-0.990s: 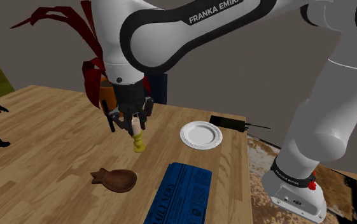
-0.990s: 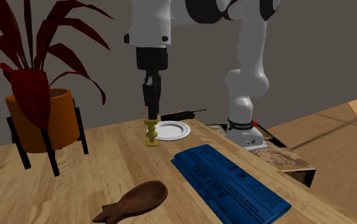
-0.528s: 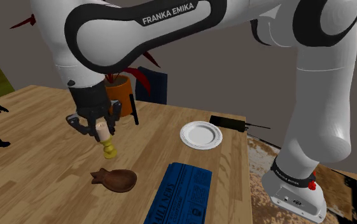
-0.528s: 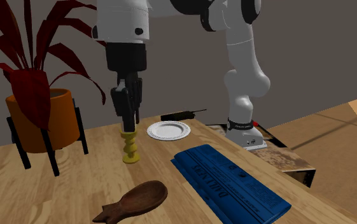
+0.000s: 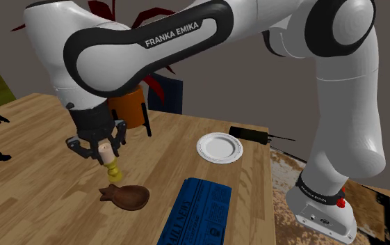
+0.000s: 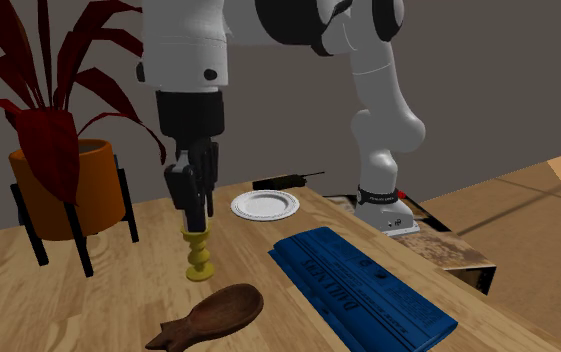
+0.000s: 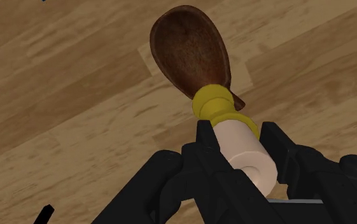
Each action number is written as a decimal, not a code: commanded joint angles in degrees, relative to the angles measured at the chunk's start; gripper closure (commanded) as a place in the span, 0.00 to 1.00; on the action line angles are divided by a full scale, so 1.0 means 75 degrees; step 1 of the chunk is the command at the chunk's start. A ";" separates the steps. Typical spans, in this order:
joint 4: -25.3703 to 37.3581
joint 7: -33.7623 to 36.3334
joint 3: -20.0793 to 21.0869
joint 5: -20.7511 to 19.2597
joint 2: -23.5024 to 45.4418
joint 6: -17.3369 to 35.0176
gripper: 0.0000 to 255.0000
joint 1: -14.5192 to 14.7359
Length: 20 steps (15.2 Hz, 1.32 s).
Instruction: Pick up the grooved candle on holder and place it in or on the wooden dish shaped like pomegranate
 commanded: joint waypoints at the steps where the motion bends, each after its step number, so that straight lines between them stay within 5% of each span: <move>1: -0.0189 0.0025 -0.0012 -0.0024 0.0026 0.0211 1.00 -0.0011; 13: -0.1053 0.0201 -0.0135 -0.0269 0.0350 0.1343 1.00 -0.0006; 20: -0.1053 0.0201 -0.0135 -0.0269 0.0350 0.1343 1.00 -0.0006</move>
